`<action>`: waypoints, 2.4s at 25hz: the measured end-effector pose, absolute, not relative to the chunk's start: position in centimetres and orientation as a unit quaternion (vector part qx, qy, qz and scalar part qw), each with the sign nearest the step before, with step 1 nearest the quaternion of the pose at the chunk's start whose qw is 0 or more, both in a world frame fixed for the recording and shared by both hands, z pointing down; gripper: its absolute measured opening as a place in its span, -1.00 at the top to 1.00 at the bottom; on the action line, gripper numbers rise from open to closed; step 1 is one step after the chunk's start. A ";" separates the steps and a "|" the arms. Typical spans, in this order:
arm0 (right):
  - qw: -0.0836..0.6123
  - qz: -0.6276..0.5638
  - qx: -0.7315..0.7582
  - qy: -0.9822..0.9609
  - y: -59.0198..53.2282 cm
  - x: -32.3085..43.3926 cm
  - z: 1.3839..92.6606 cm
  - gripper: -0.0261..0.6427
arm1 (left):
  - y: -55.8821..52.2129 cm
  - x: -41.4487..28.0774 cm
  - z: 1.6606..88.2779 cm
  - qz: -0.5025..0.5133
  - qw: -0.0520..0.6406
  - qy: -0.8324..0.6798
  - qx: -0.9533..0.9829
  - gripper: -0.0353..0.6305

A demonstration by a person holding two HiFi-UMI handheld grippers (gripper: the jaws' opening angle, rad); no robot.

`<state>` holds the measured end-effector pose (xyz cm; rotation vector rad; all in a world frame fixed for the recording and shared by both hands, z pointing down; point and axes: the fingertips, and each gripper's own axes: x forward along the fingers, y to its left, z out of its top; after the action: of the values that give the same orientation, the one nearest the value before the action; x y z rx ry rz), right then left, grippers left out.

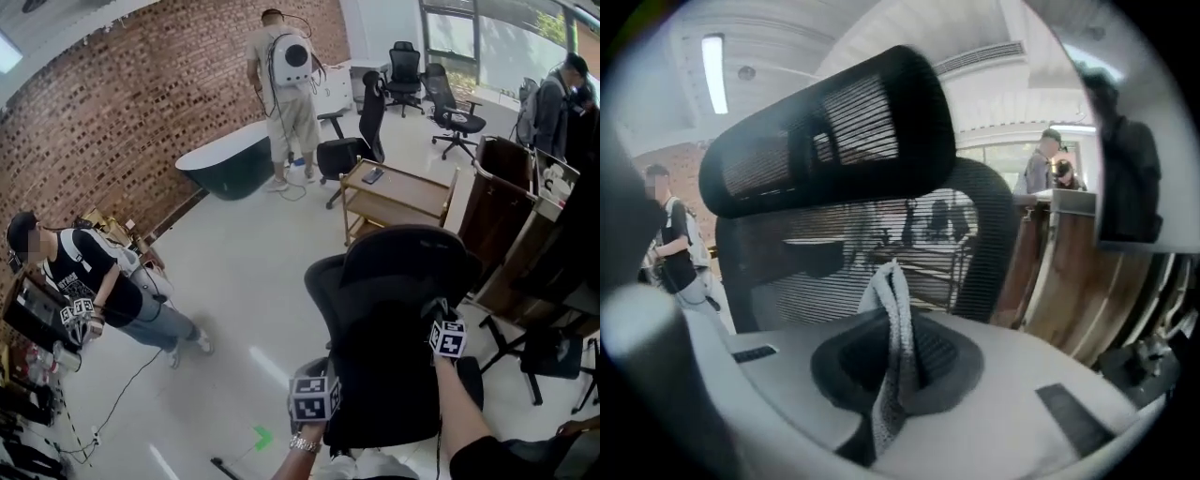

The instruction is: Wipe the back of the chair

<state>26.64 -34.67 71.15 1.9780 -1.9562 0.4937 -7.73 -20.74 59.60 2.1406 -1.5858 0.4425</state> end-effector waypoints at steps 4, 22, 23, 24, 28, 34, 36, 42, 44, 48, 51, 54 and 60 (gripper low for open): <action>0.158 0.196 0.701 -0.667 -32.0 29.3 71.5 0.88 | -20.7 -6.8 59.5 0.161 0.219 -0.561 0.782 0.89; 0.183 0.228 0.523 -0.801 -33.7 0.8 76.4 0.88 | -19.0 -9.7 60.2 0.175 0.220 -0.584 0.762 0.89; 0.182 0.227 0.537 -0.792 -34.0 2.9 76.5 0.88 | -19.0 -9.8 60.3 0.176 0.220 -0.584 0.762 0.89; 0.180 0.226 0.553 -0.781 -34.2 5.3 76.5 0.88 | -19.1 -9.8 60.4 0.176 0.220 -0.583 0.762 0.89; 0.179 0.232 0.627 -0.722 -34.2 16.5 77.1 0.88 | -19.8 -9.4 60.5 0.177 0.220 -0.575 0.768 0.89; 0.165 0.225 0.704 -0.653 -31.5 29.3 75.4 0.88 | -20.6 -6.8 59.9 0.171 0.216 -0.555 0.785 0.89; 0.142 0.236 0.706 -0.652 -30.4 30.0 74.7 0.88 | -20.6 -6.2 59.8 0.170 0.214 -0.551 0.788 0.89; 0.075 0.211 0.622 -0.750 -33.9 15.8 67.9 0.88 | -21.0 -6.3 59.8 0.167 0.215 -0.554 0.787 0.89; 0.062 0.198 0.587 -0.783 -35.4 9.7 65.3 0.88 | -20.9 -6.4 59.6 0.167 0.214 -0.555 0.787 0.89; 0.086 0.176 0.534 -0.822 -37.0 1.8 63.9 0.88 | -20.5 -6.4 58.9 0.160 0.210 -0.559 0.786 0.89; 0.105 0.177 0.556 -0.805 -37.3 4.5 65.4 0.88 | -20.0 -6.1 58.7 0.156 0.207 -0.560 0.787 0.89; 0.117 0.178 0.609 -0.764 -37.5 12.4 66.5 0.88 | -19.9 -6.3 58.8 0.156 0.204 -0.561 0.787 0.89; 0.120 0.198 0.684 -0.692 -34.1 25.2 67.0 0.88 | -20.5 -5.4 58.3 0.147 0.199 -0.548 0.799 0.89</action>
<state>25.17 -34.10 66.99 1.9979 -2.0218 0.5790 -5.35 -20.53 58.28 2.2346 -1.5332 0.4114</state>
